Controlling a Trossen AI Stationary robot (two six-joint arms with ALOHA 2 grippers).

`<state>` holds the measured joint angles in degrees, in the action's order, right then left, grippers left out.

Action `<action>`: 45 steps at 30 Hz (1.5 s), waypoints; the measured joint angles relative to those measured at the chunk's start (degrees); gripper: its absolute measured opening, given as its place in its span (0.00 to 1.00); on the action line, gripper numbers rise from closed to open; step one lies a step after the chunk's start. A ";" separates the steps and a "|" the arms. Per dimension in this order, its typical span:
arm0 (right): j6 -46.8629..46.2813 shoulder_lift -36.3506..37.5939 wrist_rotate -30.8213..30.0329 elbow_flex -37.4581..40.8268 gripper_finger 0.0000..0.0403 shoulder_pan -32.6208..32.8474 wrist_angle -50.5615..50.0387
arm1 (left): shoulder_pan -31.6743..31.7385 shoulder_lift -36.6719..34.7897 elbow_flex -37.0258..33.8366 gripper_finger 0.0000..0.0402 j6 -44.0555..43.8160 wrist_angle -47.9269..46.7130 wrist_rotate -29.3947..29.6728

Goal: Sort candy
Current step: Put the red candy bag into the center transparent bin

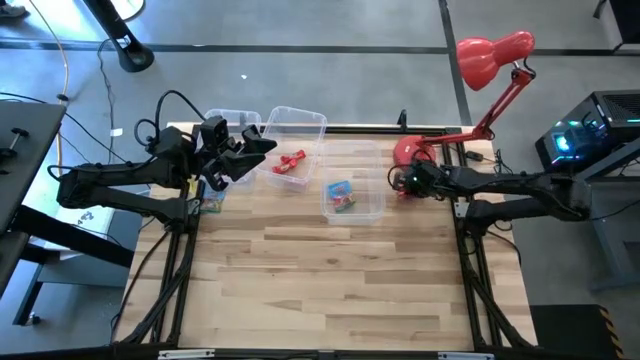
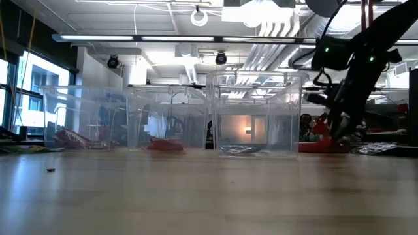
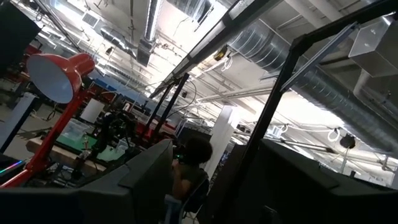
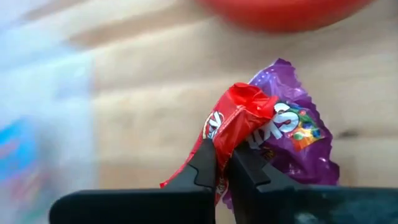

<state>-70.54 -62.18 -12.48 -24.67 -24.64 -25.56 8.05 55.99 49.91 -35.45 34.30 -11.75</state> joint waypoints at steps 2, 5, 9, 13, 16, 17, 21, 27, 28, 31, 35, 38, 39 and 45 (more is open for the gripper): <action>1.57 2.83 2.62 0.00 0.02 2.35 -0.03 | 0.00 0.00 0.00 0.58 0.01 0.00 0.00; 3.27 7.50 6.38 0.00 0.01 6.43 -0.71 | -0.01 0.00 0.00 0.58 0.05 0.01 0.01; 4.87 13.07 12.45 0.00 0.01 12.18 -3.40 | 0.00 0.00 0.00 0.58 0.09 0.00 0.11; 3.93 17.02 18.69 0.00 0.01 18.89 -6.21 | -0.02 0.00 0.00 0.58 0.10 -0.02 0.29; 0.78 18.42 21.15 0.00 0.01 24.40 -6.13 | 0.00 0.00 0.00 0.58 0.10 -0.16 0.31; -0.80 18.46 21.82 0.00 0.01 26.19 -6.13 | 0.00 0.00 0.00 0.58 0.09 -0.17 0.31; -5.70 17.48 21.84 0.00 0.05 32.70 -6.11 | 0.00 0.00 0.00 0.58 0.10 -0.22 0.36; -10.50 14.62 15.55 0.00 0.20 37.57 -6.63 | -0.02 0.00 0.00 0.58 0.08 -0.26 0.44; -10.67 14.46 15.37 0.00 0.23 37.84 -6.56 | -0.01 0.00 0.00 0.58 -0.09 -0.26 0.44; -10.59 14.50 15.06 0.00 0.29 38.21 -6.77 | 0.00 0.00 0.00 0.58 -0.32 -0.28 0.44; -11.96 14.52 14.55 0.00 0.32 38.20 -5.91 | 0.00 0.00 0.00 0.58 -0.34 -0.35 0.62; -13.89 13.74 14.52 0.00 0.32 38.23 -3.16 | -0.01 0.00 0.00 0.58 -0.36 -0.52 0.66; -14.08 13.06 14.49 0.00 0.32 38.23 -1.07 | -0.02 0.00 0.00 0.58 -0.45 -0.56 0.66; -13.49 4.34 14.64 0.00 0.32 38.22 8.59 | -0.02 0.00 0.00 0.58 -0.96 -2.01 0.66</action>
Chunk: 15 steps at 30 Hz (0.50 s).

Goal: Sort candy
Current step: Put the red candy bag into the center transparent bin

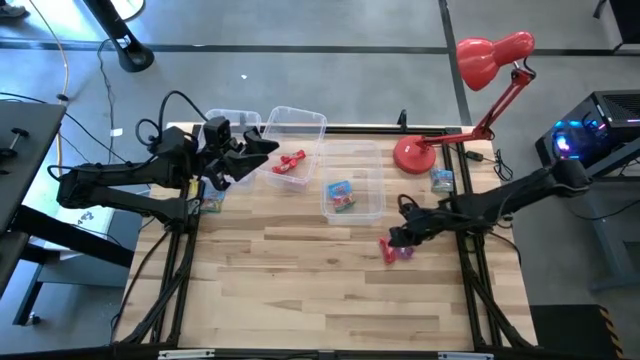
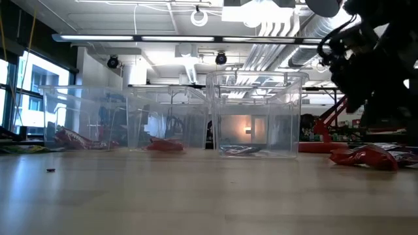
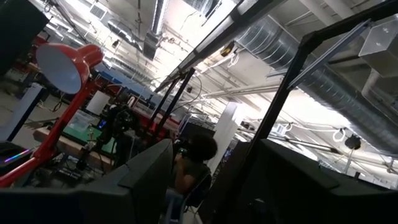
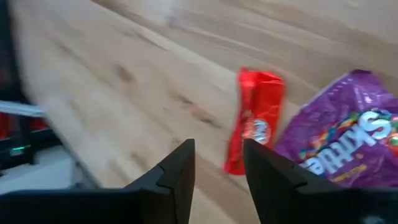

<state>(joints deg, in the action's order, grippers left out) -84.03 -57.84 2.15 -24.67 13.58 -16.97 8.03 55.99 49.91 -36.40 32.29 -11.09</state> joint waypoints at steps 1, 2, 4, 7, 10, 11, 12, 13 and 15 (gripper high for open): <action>0.02 -1.97 0.42 0.00 0.32 0.00 0.52 | 0.00 0.00 -0.02 0.58 0.00 -0.22 0.00; 0.04 -3.83 0.92 0.00 0.32 -0.02 1.10 | 0.02 0.00 -0.02 0.58 0.00 -0.36 0.00; -0.21 -7.20 1.34 0.00 0.32 0.00 1.94 | 0.00 0.00 -0.02 0.58 0.00 -0.63 0.00; -2.17 -11.04 -0.24 0.00 0.32 0.00 3.45 | 0.01 0.00 -0.02 0.58 0.00 -0.81 0.00; -3.09 -14.12 -0.96 0.00 0.32 -0.02 5.57 | 0.00 -0.02 -0.02 0.58 0.00 -1.07 0.28; -3.15 -15.04 -0.96 0.00 0.32 -0.02 6.50 | 0.00 0.00 -0.02 0.58 0.00 -1.15 0.28; -3.15 -15.81 -0.94 0.00 0.32 0.00 7.33 | 0.00 0.00 -0.02 0.58 0.00 -1.25 0.28; -3.16 -16.70 -0.94 -0.02 0.32 -0.02 8.27 | 0.00 0.00 -0.02 0.58 0.04 -1.25 0.31; -3.48 -18.26 -0.92 -0.24 0.32 -0.02 8.95 | 0.00 0.00 -0.02 0.58 0.04 -1.25 0.31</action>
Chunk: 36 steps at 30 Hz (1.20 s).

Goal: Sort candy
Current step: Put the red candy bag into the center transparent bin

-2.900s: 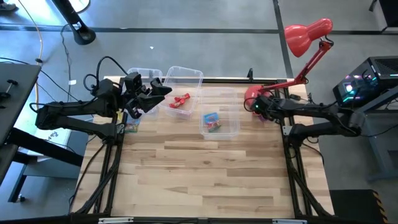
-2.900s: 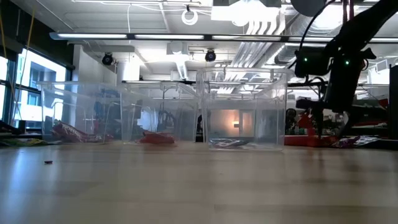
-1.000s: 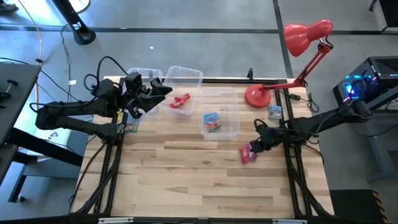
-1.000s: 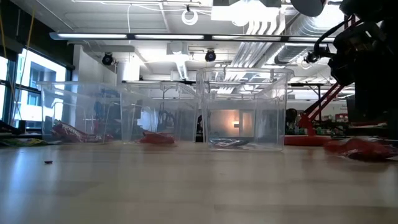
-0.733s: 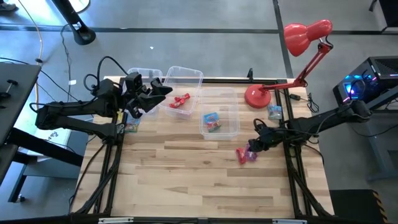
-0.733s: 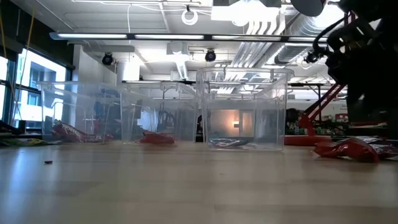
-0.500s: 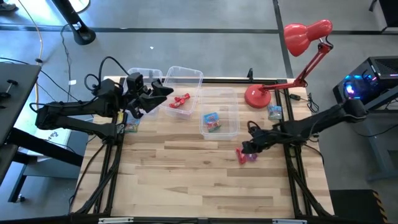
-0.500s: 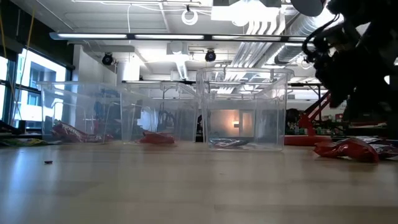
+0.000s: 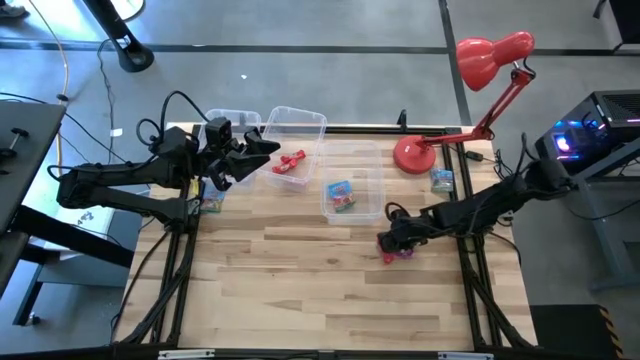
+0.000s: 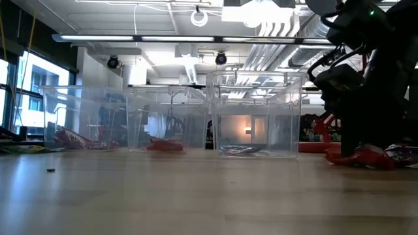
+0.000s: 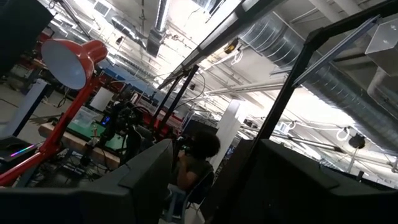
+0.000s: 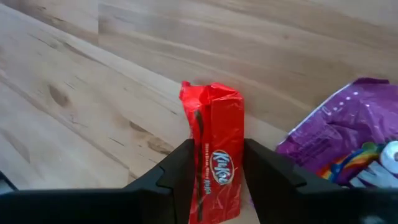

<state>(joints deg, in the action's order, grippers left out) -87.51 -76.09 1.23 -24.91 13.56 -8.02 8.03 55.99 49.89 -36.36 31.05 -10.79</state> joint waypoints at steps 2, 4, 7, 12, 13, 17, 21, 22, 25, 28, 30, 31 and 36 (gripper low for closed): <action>-0.09 -1.50 -0.07 -0.10 0.31 0.00 0.09 | 0.02 0.00 0.00 0.58 0.00 -0.03 0.04; 0.31 -2.47 -0.29 -0.21 0.26 0.01 0.06 | 0.02 0.00 0.00 0.58 0.41 -0.05 0.07; 1.83 -2.20 -1.13 -0.09 0.08 0.24 0.27 | 0.02 0.00 0.00 0.58 0.43 -0.03 0.09; 5.17 3.05 -0.76 -2.56 0.03 1.21 -7.72 | 0.02 0.00 0.00 0.58 0.50 -0.02 0.07; 6.61 4.59 -0.68 -4.24 0.02 1.70 -9.51 | 0.02 -0.02 0.00 0.58 0.54 -0.02 0.08; 15.69 10.29 0.81 -11.97 0.01 3.80 -13.15 | 0.07 -0.02 0.00 0.58 1.34 -0.17 0.06; 28.57 12.71 -0.07 -20.90 0.01 4.80 -12.18 | 0.18 0.00 0.00 0.58 2.49 -0.31 0.07; 32.13 12.67 -1.45 -23.06 0.01 4.78 -11.93 | 0.20 -0.02 0.00 0.58 2.51 -0.33 0.07; 41.10 11.44 -9.28 -28.42 0.01 3.58 -11.44 | 0.20 -0.02 0.00 0.58 2.44 -0.44 0.07; 47.47 9.67 -15.60 -32.49 0.01 0.42 -10.02 | 0.20 -0.02 0.00 0.58 2.13 -0.42 0.07; 49.21 8.10 -19.53 -33.71 0.01 -2.23 -10.16 | 0.20 -0.02 0.00 0.58 2.10 -0.44 0.07; 50.20 7.26 -19.99 -34.03 0.01 -3.73 -10.29 | 0.20 -0.02 0.00 0.58 2.03 -0.42 0.07; 56.71 3.36 -16.33 -34.33 0.01 -11.54 1.33 | 0.20 -0.02 0.00 0.58 1.03 -0.41 0.07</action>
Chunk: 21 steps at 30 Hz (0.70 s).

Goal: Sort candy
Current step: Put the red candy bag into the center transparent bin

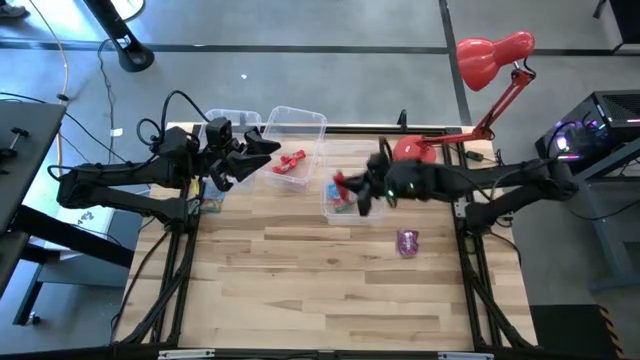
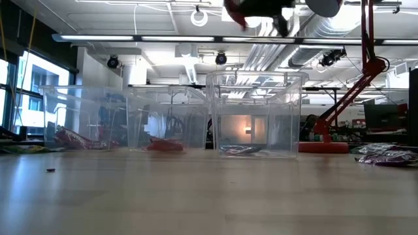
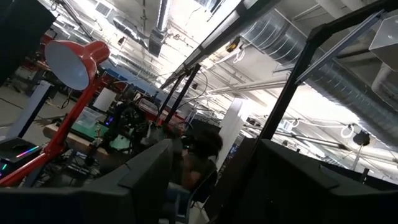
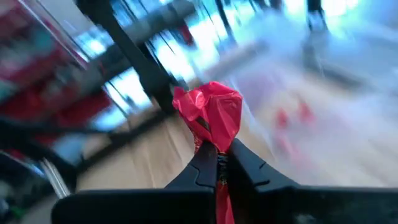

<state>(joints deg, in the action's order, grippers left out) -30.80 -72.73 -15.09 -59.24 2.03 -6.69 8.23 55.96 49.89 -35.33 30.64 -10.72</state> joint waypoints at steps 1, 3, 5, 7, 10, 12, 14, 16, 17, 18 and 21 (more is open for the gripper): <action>1.27 -1.06 1.91 -0.05 0.01 -1.66 4.40 | 0.00 0.00 0.00 0.58 0.00 0.02 0.03; 2.42 -3.95 4.81 -0.05 0.01 -5.17 13.66 | -0.02 0.00 0.00 0.58 0.00 0.02 0.75; 2.58 -7.25 6.88 -0.05 0.01 -8.35 21.59 | -0.02 0.02 0.00 0.58 -0.29 0.11 0.96; 0.98 -10.58 8.10 -0.05 0.01 -11.23 28.31 | -0.02 0.02 0.00 0.58 -1.11 0.47 1.01; -2.45 -15.93 9.43 -0.05 0.01 -14.65 37.05 | -0.02 0.02 0.00 0.58 -1.53 0.49 1.03; -3.48 -19.20 9.60 -0.05 0.03 -16.39 41.38 | -0.02 0.02 0.00 0.58 -1.53 0.48 1.05; -4.81 -22.08 9.42 -0.10 0.06 -17.75 44.43 | -0.04 0.02 0.00 0.58 -1.53 0.50 1.38; -5.69 -24.67 9.36 -1.22 0.10 -18.84 44.52 | -0.06 0.02 0.00 0.58 -1.53 0.48 1.97; -5.67 -25.89 9.30 -1.92 0.13 -19.18 44.47 | -0.11 0.02 0.00 0.58 -1.53 0.45 2.24; -5.35 -26.98 9.16 -2.86 0.17 -19.44 44.16 | -0.11 0.02 0.00 0.58 -1.55 0.45 2.29; -1.96 -29.29 9.13 -7.02 0.29 -19.19 43.44 | -0.13 0.02 0.00 0.58 -1.55 0.22 2.34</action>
<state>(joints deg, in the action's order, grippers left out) -32.76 -102.02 -5.96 -66.25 -17.17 36.75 8.10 55.99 49.89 -36.88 30.86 -8.38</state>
